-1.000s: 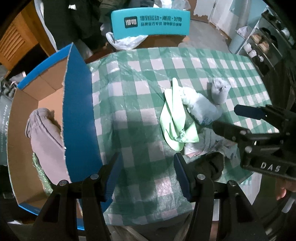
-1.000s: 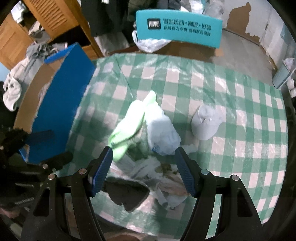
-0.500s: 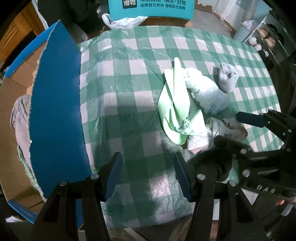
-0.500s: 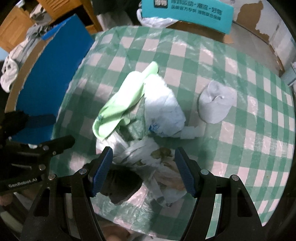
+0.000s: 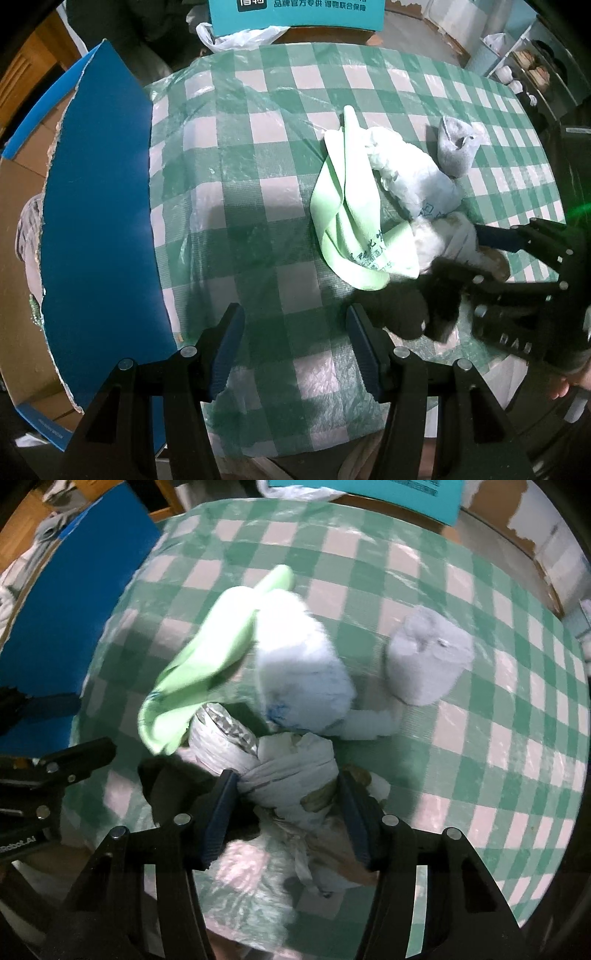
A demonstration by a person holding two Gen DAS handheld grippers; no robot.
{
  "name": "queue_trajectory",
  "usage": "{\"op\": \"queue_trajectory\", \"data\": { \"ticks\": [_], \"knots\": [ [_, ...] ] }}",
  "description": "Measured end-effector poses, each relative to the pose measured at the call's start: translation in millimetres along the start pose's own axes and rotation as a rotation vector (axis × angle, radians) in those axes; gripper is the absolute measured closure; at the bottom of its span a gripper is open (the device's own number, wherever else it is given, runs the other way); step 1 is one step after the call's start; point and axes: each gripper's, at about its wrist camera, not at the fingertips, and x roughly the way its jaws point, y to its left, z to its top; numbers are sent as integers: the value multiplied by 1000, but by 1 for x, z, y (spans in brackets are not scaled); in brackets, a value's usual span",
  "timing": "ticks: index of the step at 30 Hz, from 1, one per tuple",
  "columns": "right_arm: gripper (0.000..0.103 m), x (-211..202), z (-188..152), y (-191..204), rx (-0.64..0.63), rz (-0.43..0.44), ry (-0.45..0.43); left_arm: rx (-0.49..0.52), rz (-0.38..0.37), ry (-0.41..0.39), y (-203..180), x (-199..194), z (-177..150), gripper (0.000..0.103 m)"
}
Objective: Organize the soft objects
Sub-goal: 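Reach both tools toward the light green strip and white wrapped items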
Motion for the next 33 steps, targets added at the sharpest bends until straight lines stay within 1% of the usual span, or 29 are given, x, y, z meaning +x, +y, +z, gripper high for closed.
{"op": "queue_trajectory", "data": {
  "ticks": [5,8,9,10,11,13,16,18,21,24,29,33],
  "knots": [
    [48,-3,-1,-23,94,-58,1,-10,-4,-7,-3,6,0,44],
    [47,-3,-2,-33,139,-43,-9,-31,-17,-14,-1,7,3,44],
    [47,-4,-2,-33,142,-33,-16,-36,-23,-17,1,7,1,40],
    [46,-4,-2,-32,138,-31,-20,-46,-29,-23,2,7,1,32],
    [45,-4,-2,-33,130,-33,-21,-55,-35,-33,2,6,1,30],
    [42,-3,-1,-30,117,-33,-22,-71,-52,-55,3,3,5,30],
    [39,-1,-3,-26,111,-28,-19,-68,-77,-63,-1,3,14,29],
    [38,3,4,-27,109,-23,-16,-63,-78,-67,-5,4,20,25],
    [38,7,9,-33,107,-19,-12,-54,-76,-73,-13,9,29,24],
    [38,12,12,-34,107,-14,-11,-49,-73,-66,-18,17,33,24],
    [38,18,7,-42,118,-2,-21,-67,-67,-36,-18,33,40,24],
    [38,10,3,-43,108,2,-33,-72,-68,-25,-18,42,44,24]
  ]
}}
